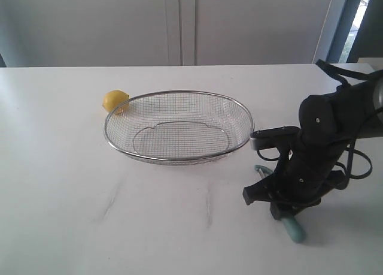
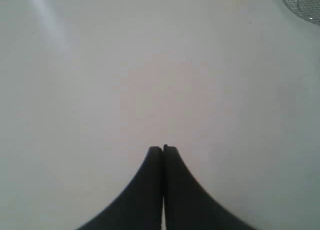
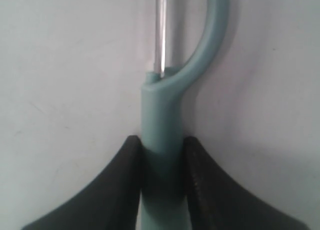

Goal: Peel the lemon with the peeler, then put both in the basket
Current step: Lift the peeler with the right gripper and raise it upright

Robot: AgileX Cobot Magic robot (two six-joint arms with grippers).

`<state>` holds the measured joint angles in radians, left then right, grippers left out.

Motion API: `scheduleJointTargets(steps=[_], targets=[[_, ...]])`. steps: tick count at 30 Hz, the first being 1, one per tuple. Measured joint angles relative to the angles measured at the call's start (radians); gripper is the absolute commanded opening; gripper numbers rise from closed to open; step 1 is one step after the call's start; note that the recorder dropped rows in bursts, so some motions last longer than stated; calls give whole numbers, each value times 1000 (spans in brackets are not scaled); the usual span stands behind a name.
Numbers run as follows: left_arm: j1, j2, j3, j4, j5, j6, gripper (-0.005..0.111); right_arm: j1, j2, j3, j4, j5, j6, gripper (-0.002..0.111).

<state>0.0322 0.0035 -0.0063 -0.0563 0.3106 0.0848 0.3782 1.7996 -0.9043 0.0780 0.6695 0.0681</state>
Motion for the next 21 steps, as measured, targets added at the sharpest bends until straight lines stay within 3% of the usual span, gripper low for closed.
scheduleJointTargets(steps=[21], targets=[[0, 0, 0, 0, 0, 0, 0, 0, -132, 6, 0, 99, 18, 0]])
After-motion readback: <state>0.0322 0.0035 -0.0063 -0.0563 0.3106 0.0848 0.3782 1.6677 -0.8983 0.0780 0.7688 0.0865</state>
